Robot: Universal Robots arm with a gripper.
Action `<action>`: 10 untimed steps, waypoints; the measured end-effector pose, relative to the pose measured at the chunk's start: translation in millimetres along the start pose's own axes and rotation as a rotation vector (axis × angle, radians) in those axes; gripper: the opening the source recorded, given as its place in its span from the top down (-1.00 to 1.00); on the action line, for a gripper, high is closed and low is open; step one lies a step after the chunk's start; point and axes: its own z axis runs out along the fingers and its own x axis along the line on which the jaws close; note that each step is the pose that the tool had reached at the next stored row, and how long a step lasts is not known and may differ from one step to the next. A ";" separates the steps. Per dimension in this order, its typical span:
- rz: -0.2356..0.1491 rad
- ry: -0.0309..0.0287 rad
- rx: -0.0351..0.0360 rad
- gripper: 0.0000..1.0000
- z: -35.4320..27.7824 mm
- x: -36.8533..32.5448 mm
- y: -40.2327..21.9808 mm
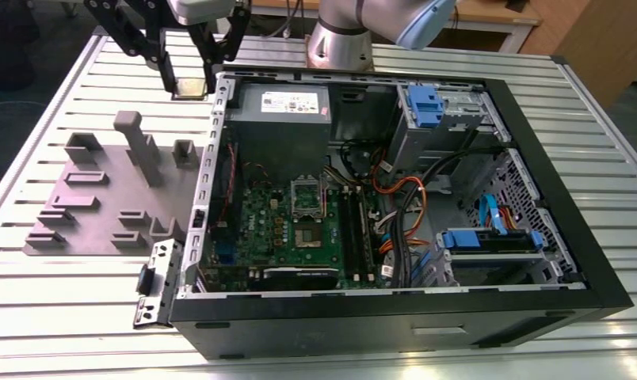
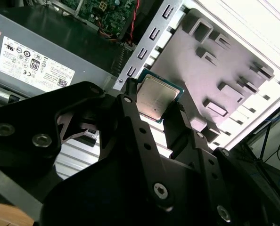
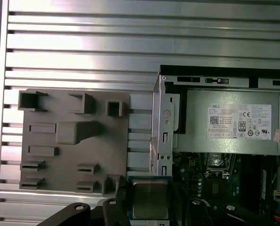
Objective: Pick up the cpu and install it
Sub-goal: 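Pick up the cpu and move it towards the insertion slot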
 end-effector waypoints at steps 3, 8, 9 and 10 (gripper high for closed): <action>0.000 0.0000 0.0001 0.06 -0.1 -1.6 0.0; 0.000 0.0000 0.0000 0.06 -0.2 -8.6 -0.2; 0.000 0.0000 0.0000 0.06 -0.2 -8.7 -0.2; 0.000 0.0000 0.0000 0.06 -0.2 -8.9 -0.2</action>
